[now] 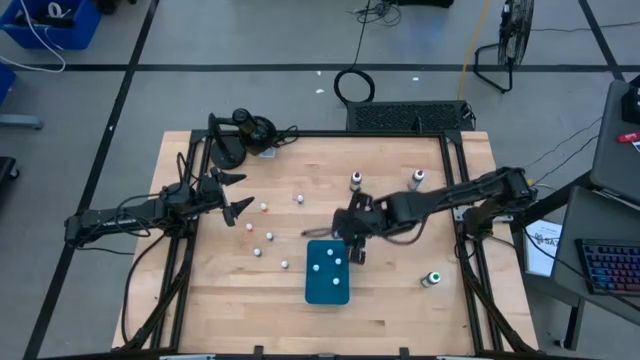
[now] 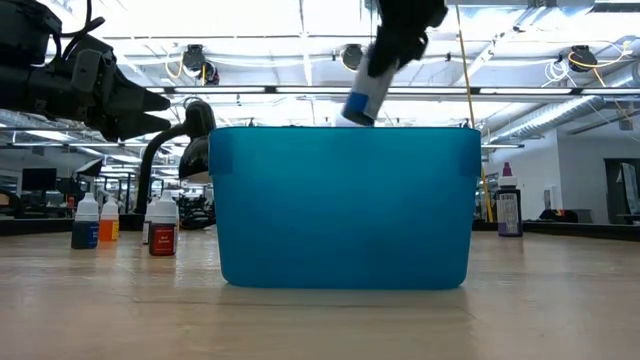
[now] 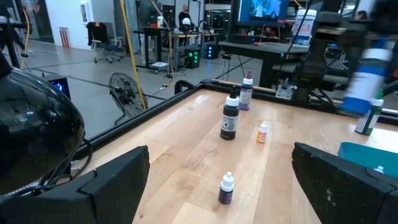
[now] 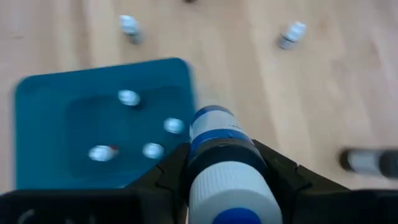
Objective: Pick & Place food coloring
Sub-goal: Put the blue big food coloring bottle into the blue bin, then put the orange small food coloring bottle into the blue bin
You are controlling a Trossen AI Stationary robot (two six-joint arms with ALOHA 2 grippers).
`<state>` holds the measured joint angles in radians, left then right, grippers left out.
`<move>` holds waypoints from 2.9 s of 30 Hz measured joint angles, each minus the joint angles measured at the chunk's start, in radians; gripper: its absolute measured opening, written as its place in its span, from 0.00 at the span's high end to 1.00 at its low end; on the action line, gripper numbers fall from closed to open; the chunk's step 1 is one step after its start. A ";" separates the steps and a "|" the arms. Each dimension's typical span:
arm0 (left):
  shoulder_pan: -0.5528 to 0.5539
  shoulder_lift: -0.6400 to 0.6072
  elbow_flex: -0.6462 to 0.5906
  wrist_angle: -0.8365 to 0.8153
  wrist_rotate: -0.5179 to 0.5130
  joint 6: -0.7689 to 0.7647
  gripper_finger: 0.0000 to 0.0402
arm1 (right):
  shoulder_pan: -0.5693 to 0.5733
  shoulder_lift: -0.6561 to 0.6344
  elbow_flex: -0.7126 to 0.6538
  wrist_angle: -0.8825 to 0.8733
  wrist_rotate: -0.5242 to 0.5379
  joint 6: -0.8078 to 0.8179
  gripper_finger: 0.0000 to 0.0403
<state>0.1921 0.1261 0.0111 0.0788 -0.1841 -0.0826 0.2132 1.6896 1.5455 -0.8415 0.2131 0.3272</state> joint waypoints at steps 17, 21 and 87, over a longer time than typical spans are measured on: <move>0.000 0.000 0.000 0.000 0.000 0.000 0.03 | 0.059 0.491 0.747 -0.433 -0.005 -0.170 0.69; 0.000 0.000 0.000 0.000 0.000 0.000 0.03 | 0.031 0.538 0.746 -0.486 -0.007 -0.207 0.69; 0.000 0.000 0.000 0.000 0.000 0.000 0.03 | -0.127 0.353 0.508 -0.642 0.149 0.007 0.46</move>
<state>0.1921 0.1261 0.0109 0.0792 -0.1841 -0.0826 0.0859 2.0424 2.0539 -1.4837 0.3625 0.3344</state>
